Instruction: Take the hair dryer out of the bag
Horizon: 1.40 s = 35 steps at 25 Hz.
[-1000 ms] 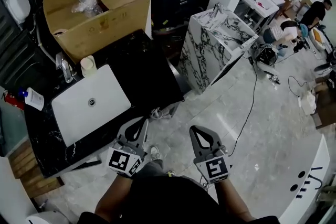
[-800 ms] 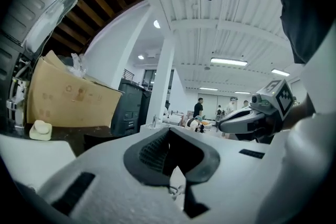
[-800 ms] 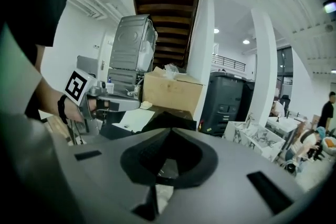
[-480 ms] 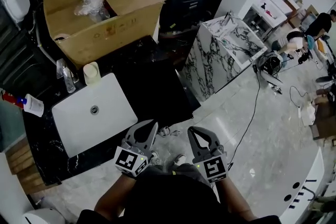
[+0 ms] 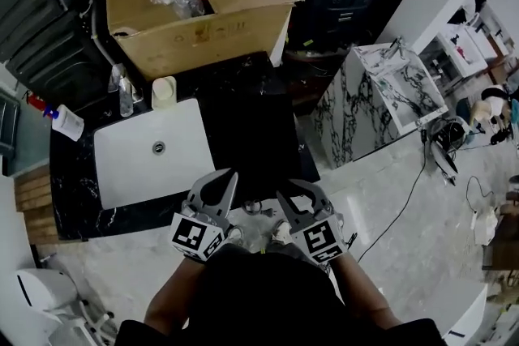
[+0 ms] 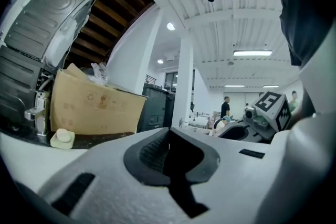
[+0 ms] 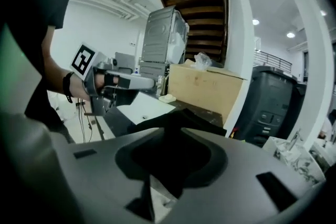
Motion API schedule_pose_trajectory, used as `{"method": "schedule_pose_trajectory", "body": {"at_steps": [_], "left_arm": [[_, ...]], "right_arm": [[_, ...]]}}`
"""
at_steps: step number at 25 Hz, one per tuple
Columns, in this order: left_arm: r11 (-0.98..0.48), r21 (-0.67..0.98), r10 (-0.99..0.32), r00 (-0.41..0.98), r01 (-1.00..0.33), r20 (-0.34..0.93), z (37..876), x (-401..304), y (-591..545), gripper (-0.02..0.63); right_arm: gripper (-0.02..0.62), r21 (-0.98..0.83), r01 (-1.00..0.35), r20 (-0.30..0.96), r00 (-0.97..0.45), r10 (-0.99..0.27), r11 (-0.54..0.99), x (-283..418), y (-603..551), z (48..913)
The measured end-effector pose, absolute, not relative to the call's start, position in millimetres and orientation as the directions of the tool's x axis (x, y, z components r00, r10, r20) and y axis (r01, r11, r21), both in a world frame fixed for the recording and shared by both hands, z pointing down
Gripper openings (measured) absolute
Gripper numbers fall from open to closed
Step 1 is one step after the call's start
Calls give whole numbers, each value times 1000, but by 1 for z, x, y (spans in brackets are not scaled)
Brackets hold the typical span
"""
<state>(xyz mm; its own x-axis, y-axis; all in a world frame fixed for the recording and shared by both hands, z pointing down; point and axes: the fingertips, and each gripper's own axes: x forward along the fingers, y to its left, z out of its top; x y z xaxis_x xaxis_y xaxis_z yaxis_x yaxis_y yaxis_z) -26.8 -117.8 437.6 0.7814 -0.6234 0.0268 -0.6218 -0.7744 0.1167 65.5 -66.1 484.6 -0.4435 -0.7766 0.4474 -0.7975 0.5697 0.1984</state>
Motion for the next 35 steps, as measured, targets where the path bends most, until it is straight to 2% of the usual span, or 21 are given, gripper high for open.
{"method": "schedule_pose_trajectory", "body": {"at_steps": [4,8,20,22,25,26,30,35], "left_arm": [[-691,116,-712,700,-713,56,444,-47,-118,21],[-634,122,-759,644,-764,89,457,-64,-108,21],[-614,165,-763,634,-772,125,476,-61,-80,21],[-613,168,-761,634,-772,134,479,-61,-77,21],[-612,174,-759,635,-772,147,484,-61,-71,21],[-614,173,-755,637,-770,157,488,-59,-69,21],[-611,142,-751,626,-779,210,509,-49,-64,21],[-628,74,-738,624,-774,256,519,-22,-65,21]], "right_arm": [[141,292,-643,543,-497,-676,708,50,-70,515],[207,420,-453,625,-484,-613,786,38,-68,546],[218,487,-282,710,-423,-563,826,30,-71,591],[200,503,-285,708,-406,-577,816,33,-75,593],[61,535,-331,661,-408,-629,777,37,-82,579],[43,531,-357,642,-422,-640,768,38,-84,571],[35,452,-438,606,-489,-628,777,34,-95,542],[35,380,-464,574,-560,-597,800,23,-111,513]]}}
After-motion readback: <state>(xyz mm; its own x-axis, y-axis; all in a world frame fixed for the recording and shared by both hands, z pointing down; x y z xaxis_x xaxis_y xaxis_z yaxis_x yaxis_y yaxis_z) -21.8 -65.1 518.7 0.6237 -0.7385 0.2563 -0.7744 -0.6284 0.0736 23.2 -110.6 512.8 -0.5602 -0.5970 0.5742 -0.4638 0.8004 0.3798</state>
